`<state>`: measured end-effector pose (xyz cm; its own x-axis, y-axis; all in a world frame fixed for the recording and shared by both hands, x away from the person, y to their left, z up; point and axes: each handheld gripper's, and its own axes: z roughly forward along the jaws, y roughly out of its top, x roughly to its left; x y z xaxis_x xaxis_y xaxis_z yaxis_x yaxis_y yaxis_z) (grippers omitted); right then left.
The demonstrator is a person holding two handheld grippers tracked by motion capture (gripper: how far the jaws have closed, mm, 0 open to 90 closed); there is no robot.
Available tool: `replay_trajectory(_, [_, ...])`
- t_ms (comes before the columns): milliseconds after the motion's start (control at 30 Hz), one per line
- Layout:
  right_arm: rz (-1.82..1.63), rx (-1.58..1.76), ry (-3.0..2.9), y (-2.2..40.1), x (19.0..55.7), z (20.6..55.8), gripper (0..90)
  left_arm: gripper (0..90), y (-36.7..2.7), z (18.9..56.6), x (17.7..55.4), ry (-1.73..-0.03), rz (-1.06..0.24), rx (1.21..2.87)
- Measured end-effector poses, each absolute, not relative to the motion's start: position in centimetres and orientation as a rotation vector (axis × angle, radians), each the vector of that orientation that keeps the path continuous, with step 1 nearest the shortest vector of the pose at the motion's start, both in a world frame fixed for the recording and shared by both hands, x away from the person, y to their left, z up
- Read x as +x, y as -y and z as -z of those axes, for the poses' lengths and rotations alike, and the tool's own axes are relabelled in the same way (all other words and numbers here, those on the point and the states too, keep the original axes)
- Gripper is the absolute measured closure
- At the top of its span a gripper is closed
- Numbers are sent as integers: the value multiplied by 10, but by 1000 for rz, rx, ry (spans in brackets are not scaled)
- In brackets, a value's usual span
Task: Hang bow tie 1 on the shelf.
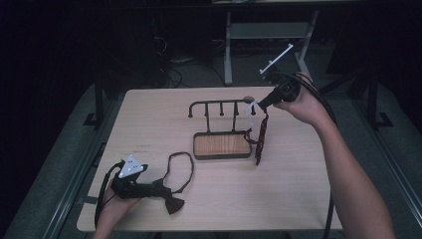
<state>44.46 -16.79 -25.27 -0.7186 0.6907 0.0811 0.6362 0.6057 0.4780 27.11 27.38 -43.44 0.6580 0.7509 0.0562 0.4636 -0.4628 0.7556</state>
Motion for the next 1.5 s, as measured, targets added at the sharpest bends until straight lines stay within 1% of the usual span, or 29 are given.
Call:
replay_trajectory(400, [-741, 1171, -2690, 169, 461, 256, 835, 264, -274, 435, 272, -935, -496, 2148])
replay_trajectory(700, [-737, 1205, -2685, 173, 465, 264, 823, 264, -274, 435, 272, -933, -501, 2146])
replay_trajectory(967, [-785, 1192, -2721, 180, 461, 268, 763, 262, -273, 435, 271, -933, -501, 2154])
replay_trajectory(1433, [-878, 1177, -2753, 197, 441, 280, 640, 260, -273, 434, 271, -934, -505, 2158])
replay_trajectory(1467, [-893, 1178, -2749, 199, 437, 282, 619, 260, -273, 434, 271, -931, -508, 2160])
replay_trajectory(1500, [-893, 1178, -2749, 199, 437, 282, 619, 260, -273, 434, 271, -931, -508, 2160])
